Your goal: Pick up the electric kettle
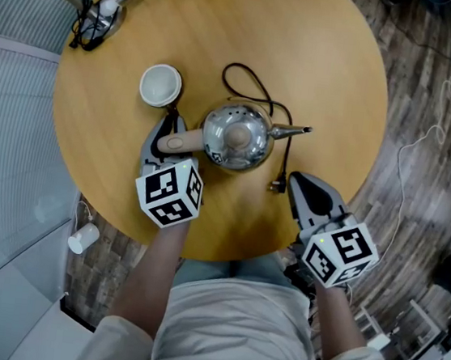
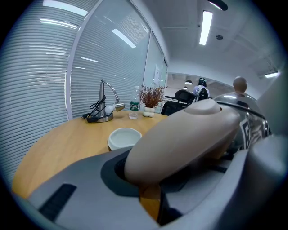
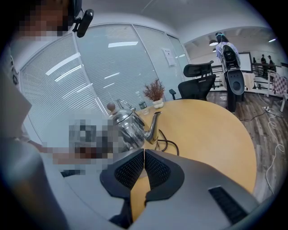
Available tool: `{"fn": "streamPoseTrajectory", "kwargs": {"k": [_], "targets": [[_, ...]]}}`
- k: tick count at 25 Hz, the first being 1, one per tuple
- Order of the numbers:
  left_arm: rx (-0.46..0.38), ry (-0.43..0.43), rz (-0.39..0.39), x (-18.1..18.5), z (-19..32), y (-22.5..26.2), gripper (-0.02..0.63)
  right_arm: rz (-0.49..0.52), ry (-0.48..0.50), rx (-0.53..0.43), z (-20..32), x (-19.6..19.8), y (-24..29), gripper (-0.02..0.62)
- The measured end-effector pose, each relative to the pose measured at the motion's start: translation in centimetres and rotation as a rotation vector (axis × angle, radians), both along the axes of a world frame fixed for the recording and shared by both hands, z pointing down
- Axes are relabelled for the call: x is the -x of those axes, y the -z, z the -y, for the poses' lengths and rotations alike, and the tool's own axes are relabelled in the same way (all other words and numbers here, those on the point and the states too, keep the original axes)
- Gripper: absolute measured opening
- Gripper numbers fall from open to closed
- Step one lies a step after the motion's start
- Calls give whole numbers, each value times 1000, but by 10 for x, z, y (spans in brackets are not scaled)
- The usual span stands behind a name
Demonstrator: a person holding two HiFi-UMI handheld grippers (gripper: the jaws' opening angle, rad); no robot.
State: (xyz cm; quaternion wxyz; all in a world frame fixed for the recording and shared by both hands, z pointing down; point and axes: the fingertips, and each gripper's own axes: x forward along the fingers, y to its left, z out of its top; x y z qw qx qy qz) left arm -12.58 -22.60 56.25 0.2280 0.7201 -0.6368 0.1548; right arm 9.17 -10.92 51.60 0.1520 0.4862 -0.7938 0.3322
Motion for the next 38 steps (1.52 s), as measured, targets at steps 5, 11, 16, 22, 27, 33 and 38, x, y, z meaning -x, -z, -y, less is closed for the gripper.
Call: {"fn": "streamPoseTrajectory", "kwargs": {"k": [5,11,16,22,27,33,38], "targets": [[-5,45,-6,3,2,3,55,1,2,-3,1,0,2,32],[-4,62,-7,4,2,5,55,-3,-2,-4,-1,-6,3,32],[-12,82,-7,5,4,11,55,3,-6,-5,-3,-8,6,32],[-29,99,-22,9,4,20,55,4,-9,-11,-4,-13,8,32],[-28,104,-22,12,0,24,55,7,-7,-20,-5,-12,12,32],[-42,98,-26,15,-1,40,55,8,-2,-46,-3,-9,23,32],[-59,94,-27,16,-6,56,55,7,-1,-69,-6,-10,34,32]]}}
